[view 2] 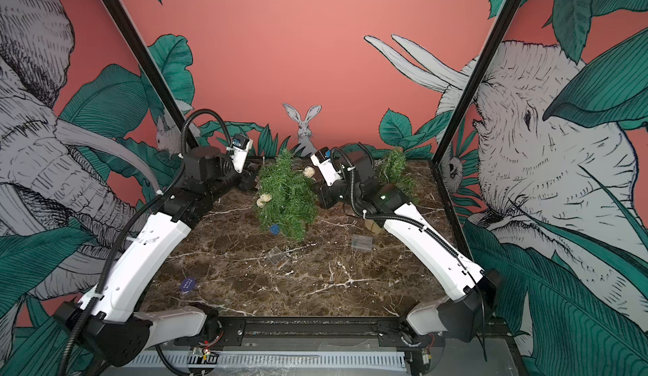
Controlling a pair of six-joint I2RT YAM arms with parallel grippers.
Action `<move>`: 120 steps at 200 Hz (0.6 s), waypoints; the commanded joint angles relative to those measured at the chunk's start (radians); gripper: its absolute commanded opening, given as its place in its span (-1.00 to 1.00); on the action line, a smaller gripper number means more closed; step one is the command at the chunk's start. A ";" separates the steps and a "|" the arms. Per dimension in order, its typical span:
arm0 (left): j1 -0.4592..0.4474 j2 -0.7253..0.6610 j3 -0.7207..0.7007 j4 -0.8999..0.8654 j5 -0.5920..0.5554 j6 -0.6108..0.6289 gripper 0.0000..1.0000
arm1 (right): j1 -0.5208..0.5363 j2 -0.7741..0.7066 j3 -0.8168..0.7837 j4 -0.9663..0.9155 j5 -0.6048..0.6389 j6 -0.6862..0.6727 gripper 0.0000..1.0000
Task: Wrap string light around the christmas tree
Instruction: Wrap the light string around the Christmas tree.
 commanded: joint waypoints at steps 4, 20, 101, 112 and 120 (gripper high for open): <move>-0.085 -0.100 -0.064 -0.069 0.005 -0.007 0.12 | 0.015 -0.018 -0.001 0.134 -0.163 0.118 -1.00; -0.118 -0.153 -0.083 -0.087 0.045 -0.041 0.12 | 0.018 -0.018 -0.017 0.196 -0.206 0.169 -1.00; -0.214 -0.318 -0.294 0.021 0.293 -0.210 0.26 | 0.087 0.068 -0.115 0.521 -0.236 0.379 -1.00; -0.214 -0.321 -0.330 0.055 0.306 -0.230 0.26 | 0.092 0.082 -0.118 0.551 -0.233 0.399 -1.00; -0.215 -0.316 -0.347 0.083 0.318 -0.249 0.26 | 0.098 0.092 -0.116 0.561 -0.232 0.407 -1.00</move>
